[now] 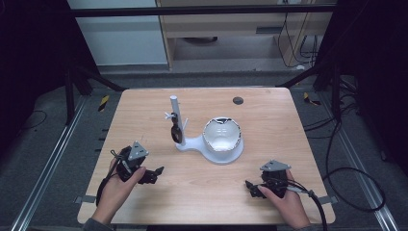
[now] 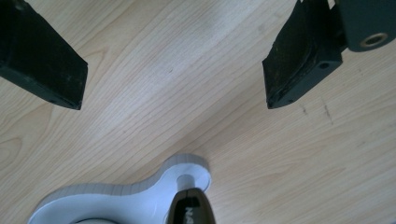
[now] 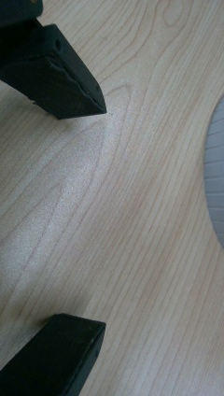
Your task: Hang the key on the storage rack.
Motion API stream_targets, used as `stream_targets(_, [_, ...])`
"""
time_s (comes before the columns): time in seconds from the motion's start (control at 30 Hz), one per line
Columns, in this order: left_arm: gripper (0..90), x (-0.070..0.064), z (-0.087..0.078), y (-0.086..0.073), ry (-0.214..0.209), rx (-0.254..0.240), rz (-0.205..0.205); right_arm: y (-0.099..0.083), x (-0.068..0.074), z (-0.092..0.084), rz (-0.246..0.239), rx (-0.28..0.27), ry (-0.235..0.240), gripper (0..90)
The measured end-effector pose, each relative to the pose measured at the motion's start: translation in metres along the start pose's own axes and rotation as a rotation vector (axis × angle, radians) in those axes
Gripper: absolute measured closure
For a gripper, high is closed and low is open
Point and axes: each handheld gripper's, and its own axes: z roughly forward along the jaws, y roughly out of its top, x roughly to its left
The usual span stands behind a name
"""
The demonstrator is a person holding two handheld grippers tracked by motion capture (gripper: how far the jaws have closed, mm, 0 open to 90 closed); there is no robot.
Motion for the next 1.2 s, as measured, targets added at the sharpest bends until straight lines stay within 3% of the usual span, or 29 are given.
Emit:
stream_targets(0.33, [6.1,0.022,0.009,-0.018,0.022,0.052,-0.056,0.0,0.0,0.0,0.0,0.0,-0.001,0.5])
stream_targets(0.47, [6.5,0.028,0.014,-0.024,0.002,0.084,-0.08,0.0,0.0,0.0,0.0,0.0,-0.001,0.4])
stream_targets(0.57, [6.4,0.033,0.019,-0.028,-0.012,0.073,-0.111,0.0,0.0,0.0,-0.002,0.0,-0.002,0.5])
stream_targets(0.67, [5.3,0.037,0.024,-0.029,0.001,0.048,-0.121,0.0,0.0,0.0,0.0,0.0,-0.002,0.4])
stream_targets(0.73, [5.2,0.04,0.027,-0.031,-0.018,0.027,-0.125,0.0,0.0,0.0,0.0,0.0,-0.001,0.4])
stream_targets(0.83, [4.8,0.047,0.035,-0.033,-0.004,0.034,-0.148,0.0,0.0,0.0,0.0,0.0,-0.001,0.5])
stream_targets(0.97, [5.1,0.051,0.038,-0.038,-0.001,-0.003,-0.176,0.0,0.0,0.0,0.0,0.0,-0.001,0.4])
stream_targets(1.2, [6.1,0.052,0.051,-0.042,0.026,0.0,-0.185,0.0,0.0,0.0,0.0,0.0,-0.001,0.5])
